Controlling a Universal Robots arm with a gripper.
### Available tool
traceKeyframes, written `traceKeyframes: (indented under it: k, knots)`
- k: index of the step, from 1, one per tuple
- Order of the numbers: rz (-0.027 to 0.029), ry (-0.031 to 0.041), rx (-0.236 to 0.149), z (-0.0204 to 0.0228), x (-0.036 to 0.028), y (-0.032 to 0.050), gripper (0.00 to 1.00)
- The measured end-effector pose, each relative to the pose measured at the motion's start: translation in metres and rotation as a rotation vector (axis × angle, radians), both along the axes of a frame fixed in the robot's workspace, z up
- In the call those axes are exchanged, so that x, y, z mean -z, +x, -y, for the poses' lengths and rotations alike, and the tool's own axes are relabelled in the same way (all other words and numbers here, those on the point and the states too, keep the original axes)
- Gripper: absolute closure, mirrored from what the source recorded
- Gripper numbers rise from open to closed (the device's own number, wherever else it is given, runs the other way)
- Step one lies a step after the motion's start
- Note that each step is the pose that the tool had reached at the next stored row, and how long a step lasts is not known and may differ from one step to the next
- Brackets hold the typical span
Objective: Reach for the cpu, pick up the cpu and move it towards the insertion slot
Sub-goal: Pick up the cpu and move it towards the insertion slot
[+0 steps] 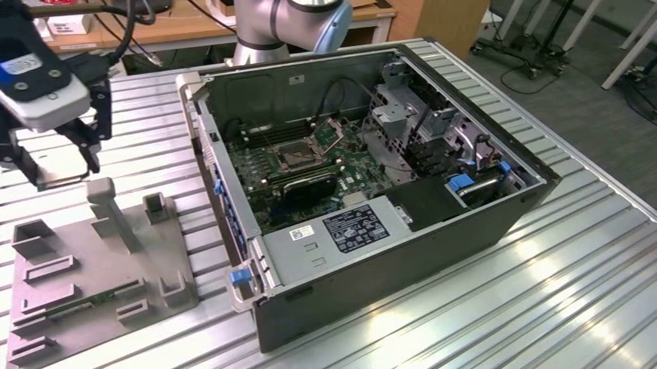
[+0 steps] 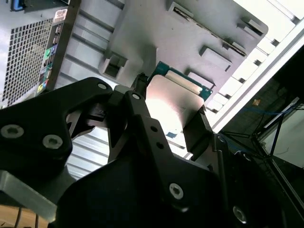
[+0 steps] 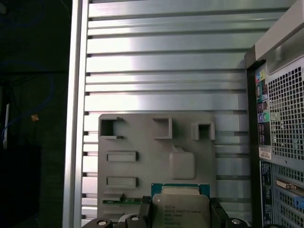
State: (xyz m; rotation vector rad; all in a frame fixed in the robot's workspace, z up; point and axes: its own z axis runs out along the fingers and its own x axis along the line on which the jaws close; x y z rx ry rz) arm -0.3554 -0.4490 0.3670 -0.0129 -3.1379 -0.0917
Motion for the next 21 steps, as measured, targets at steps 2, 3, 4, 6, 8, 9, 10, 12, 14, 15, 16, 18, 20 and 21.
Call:
traceKeyframes:
  k: [2, 3, 4, 6, 8, 9, 10, 12, 14, 15, 16, 18, 20, 21]
  knots:
    - [-0.0008, 0.0000, 0.000, 0.0000, 0.0002, 0.0062, 0.45]
    - [-0.0008, 0.0001, 0.000, 0.0000, 0.0002, 0.0078, 0.45]
    - [-0.0007, 0.0001, 0.000, 0.0000, 0.0003, 0.0085, 0.45]
    - [-0.0009, -0.0001, 0.000, 0.0000, -0.0003, 0.0087, 0.45]
    - [-0.0008, 0.0000, 0.000, 0.0000, -0.0023, 0.0089, 0.45]
    - [-0.0008, 0.0000, 0.000, 0.0000, -0.0039, 0.0089, 0.45]
    - [-0.0007, 0.0000, 0.000, 0.0000, -0.0056, 0.0089, 0.45]
    - [-0.0008, 0.0000, 0.000, 0.0000, -0.0085, 0.0089, 0.45]
    - [-0.0005, 0.0002, 0.000, 0.0000, -0.0090, 0.0089, 0.45]
    - [-0.0006, 0.0002, 0.000, 0.0000, -0.0090, 0.0091, 0.45]
    - [-0.0007, 0.0001, 0.000, 0.0000, -0.0091, 0.0100, 0.45]
    - [-0.0009, 0.0001, 0.000, 0.0000, -0.0091, 0.0133, 0.45]
    - [-0.0019, 0.0001, 0.000, 0.0000, -0.0090, 0.0191, 0.45]
    - [-0.0022, 0.0000, 0.000, 0.0000, -0.0090, 0.0207, 0.45]
